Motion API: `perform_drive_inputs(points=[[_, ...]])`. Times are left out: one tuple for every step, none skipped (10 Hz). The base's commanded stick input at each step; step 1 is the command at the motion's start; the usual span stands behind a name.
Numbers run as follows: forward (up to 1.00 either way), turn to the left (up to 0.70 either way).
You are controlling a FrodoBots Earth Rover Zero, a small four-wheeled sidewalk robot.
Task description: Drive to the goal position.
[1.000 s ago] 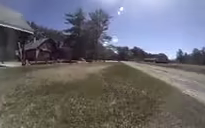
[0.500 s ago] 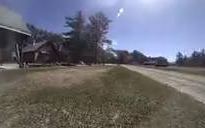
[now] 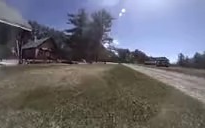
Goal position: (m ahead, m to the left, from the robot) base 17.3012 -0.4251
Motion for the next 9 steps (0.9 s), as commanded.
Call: perform_drive_inputs(points=[[0.69, 0.06], [0.69, 0.06], [0.69, 0.06], [0.69, 0.06], [0.69, 0.06], [0.69, 0.06], [0.69, 0.06], [0.69, 0.06], [0.69, 0.06]])
